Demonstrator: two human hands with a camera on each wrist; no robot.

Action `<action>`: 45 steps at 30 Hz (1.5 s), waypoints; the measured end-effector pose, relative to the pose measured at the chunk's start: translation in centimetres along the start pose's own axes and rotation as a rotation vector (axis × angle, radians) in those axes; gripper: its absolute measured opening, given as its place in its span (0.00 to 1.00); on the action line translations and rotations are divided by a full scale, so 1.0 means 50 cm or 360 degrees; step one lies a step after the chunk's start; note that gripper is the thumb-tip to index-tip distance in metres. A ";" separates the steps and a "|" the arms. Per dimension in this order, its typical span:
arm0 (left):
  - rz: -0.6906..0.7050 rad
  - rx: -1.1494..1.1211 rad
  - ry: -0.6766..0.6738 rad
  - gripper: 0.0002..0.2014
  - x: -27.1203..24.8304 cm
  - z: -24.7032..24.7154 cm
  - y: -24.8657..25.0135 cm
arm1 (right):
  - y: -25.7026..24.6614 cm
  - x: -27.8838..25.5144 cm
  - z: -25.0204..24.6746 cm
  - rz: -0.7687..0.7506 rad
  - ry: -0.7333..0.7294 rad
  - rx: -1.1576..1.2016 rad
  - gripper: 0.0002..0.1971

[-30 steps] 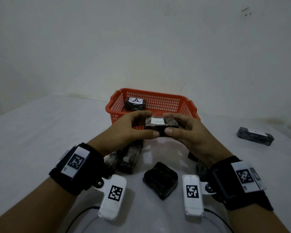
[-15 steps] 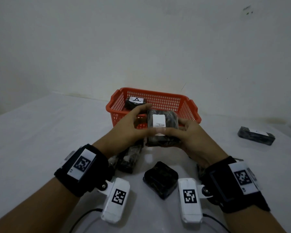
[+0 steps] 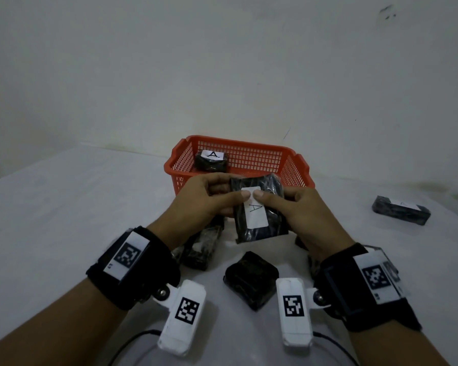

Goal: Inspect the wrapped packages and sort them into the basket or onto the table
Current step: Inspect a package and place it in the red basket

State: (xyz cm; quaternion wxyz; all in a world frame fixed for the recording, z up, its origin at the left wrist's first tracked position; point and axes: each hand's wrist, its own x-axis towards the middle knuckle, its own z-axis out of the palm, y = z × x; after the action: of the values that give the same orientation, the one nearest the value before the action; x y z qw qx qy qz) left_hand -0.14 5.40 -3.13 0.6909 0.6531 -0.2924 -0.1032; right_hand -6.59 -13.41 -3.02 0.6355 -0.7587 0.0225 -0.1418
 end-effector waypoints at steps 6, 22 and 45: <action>0.0038 -0.0126 0.0267 0.15 0.009 -0.007 -0.004 | 0.000 0.004 0.000 0.0066 -0.0212 -0.0002 0.14; -0.0054 -0.0011 -0.0029 0.14 0.005 -0.016 -0.011 | 0.006 0.004 -0.006 -0.0042 -0.0031 -0.0005 0.11; 0.0199 0.0244 0.0102 0.16 0.013 -0.033 -0.007 | -0.004 0.006 -0.020 0.0122 -0.0184 0.0280 0.27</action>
State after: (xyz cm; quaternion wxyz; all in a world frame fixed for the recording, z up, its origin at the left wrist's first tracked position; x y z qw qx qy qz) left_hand 1.35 6.42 -3.25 0.6530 0.6875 -0.3174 -0.0163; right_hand -6.56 -14.39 -2.62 0.7048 -0.7054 0.0024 -0.0748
